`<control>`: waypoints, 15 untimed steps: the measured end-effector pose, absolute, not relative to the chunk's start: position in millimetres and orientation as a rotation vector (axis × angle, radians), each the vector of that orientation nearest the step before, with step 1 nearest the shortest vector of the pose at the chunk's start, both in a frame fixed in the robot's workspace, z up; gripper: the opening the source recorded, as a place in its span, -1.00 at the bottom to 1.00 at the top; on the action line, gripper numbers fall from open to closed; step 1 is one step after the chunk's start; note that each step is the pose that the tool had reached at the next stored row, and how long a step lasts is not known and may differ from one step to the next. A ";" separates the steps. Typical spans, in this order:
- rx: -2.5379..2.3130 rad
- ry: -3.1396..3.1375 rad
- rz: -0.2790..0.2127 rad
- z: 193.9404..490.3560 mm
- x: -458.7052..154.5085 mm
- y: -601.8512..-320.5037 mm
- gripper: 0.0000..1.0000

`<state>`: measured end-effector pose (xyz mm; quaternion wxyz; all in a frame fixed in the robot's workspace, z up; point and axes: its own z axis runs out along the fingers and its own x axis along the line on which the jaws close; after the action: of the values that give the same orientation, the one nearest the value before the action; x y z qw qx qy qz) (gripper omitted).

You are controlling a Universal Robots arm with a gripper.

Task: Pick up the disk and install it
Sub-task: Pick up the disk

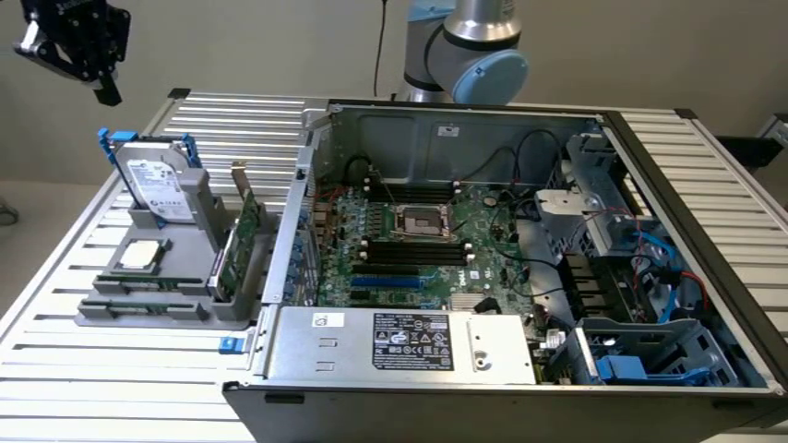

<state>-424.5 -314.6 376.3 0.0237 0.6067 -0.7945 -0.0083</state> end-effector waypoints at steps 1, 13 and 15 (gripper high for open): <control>1.900 -2.442 -0.025 376.3 -424.5 -314.6 -0.79; 2.154 -2.218 -0.015 376.1 -424.5 -314.6 -0.79; 2.194 -2.179 -0.013 376.0 -424.4 -314.6 -0.79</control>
<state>-424.4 -314.6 376.0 0.0247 0.7092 -0.7045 -0.0043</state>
